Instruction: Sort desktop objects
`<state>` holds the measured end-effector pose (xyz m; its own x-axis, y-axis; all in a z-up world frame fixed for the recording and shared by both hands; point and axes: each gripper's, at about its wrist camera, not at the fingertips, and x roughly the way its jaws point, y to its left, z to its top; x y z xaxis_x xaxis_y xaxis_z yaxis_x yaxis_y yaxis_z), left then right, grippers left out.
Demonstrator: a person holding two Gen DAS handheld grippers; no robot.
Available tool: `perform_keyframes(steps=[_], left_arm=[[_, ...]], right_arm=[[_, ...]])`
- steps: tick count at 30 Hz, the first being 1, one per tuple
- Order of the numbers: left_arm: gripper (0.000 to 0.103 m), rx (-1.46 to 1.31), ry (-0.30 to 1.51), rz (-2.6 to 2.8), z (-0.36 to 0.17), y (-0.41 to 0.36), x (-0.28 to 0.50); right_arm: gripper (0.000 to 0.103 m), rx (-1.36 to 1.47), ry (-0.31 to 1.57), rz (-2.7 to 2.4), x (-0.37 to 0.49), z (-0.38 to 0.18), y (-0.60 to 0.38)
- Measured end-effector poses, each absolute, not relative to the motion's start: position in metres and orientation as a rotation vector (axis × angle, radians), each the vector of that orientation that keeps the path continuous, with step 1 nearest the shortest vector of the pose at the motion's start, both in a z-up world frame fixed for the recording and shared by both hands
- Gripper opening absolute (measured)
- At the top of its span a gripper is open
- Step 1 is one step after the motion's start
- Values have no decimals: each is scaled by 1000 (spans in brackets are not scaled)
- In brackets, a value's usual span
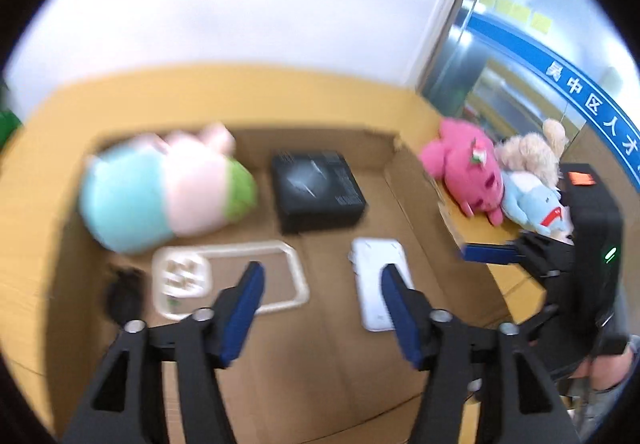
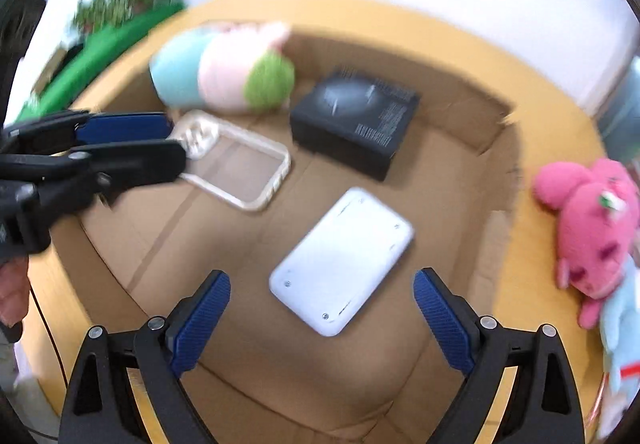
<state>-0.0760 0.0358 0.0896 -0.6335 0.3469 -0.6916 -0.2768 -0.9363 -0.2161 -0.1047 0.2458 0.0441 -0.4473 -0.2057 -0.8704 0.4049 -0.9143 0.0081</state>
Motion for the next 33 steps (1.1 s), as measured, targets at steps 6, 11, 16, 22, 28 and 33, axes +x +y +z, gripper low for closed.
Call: perform_keyframes(steps=[6, 11, 16, 22, 28, 33], left_arm=[[80, -926, -1, 2850, 95, 12, -25], [80, -959, 49, 2965, 62, -3, -22], [80, -840, 5, 3010, 40, -12, -13], [80, -919, 34, 2997, 6, -5, -16], [86, -824, 61, 3034, 1, -1, -13], [88, -833, 60, 3033, 0, -1, -13]], right_arm=[[103, 1065, 64, -2657, -36, 78, 243], [103, 941, -20, -2780, -11, 51, 219], [103, 871, 17, -2878, 2, 30, 203], [103, 856, -12, -2929, 4, 3, 206], [103, 758, -17, -2959, 16, -2, 206], [103, 765, -16, -2955, 14, -2, 207]])
